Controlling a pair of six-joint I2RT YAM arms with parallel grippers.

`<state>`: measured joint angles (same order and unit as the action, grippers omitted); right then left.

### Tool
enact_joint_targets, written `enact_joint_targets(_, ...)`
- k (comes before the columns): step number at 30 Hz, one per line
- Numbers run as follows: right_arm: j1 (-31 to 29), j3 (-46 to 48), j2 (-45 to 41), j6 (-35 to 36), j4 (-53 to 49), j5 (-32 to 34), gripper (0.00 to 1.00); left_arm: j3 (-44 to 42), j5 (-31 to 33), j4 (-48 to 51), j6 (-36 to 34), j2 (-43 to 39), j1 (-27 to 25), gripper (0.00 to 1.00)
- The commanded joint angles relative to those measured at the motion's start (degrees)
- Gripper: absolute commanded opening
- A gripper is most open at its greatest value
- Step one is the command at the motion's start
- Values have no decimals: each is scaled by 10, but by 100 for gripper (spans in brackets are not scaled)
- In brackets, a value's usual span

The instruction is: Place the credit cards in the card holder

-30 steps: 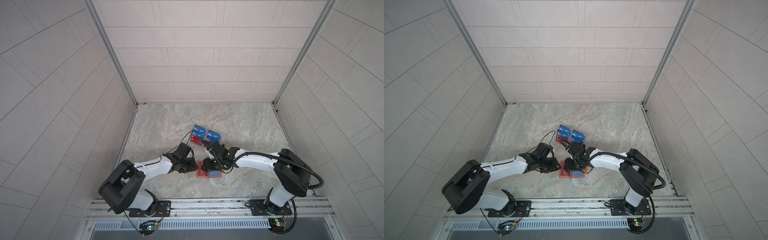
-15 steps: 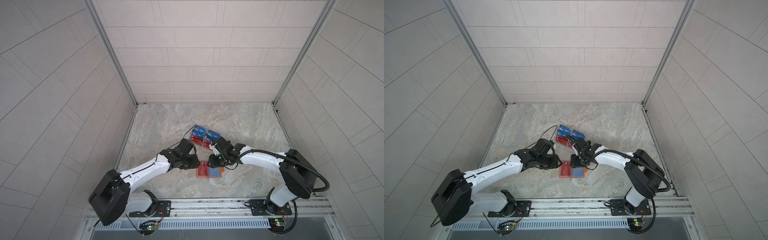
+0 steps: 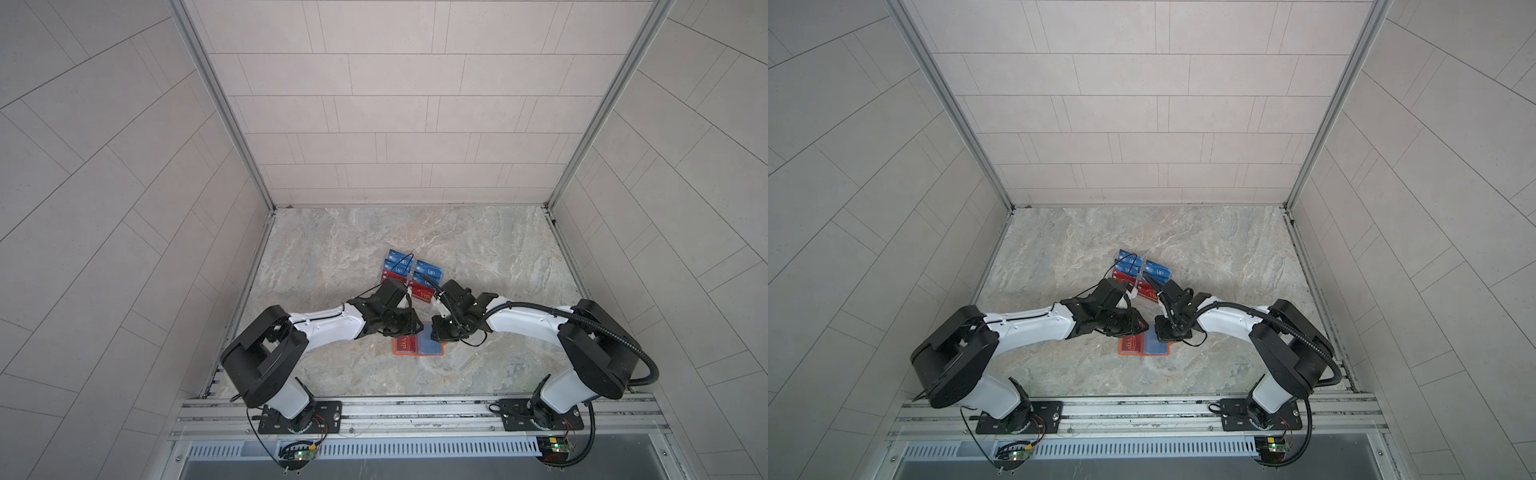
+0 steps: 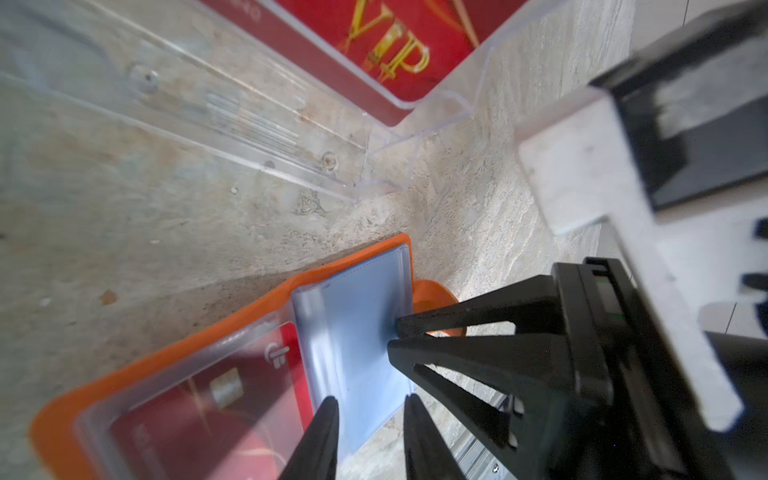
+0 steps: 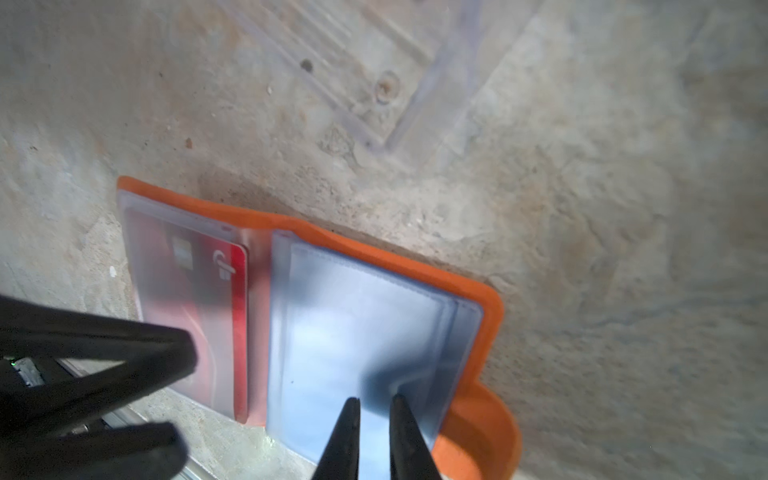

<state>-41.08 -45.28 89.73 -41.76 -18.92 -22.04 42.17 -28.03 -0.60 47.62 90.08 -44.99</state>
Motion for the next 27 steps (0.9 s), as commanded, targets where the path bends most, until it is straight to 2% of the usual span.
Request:
enact_joint_targets(1,3,15,-6,2,-4,16,16,2,-25,-40,3,16,-4,32)
enact_joint_targets(27,6,11,4,4,-15,23,15,-8,-24,-31,8,60,-5,35)
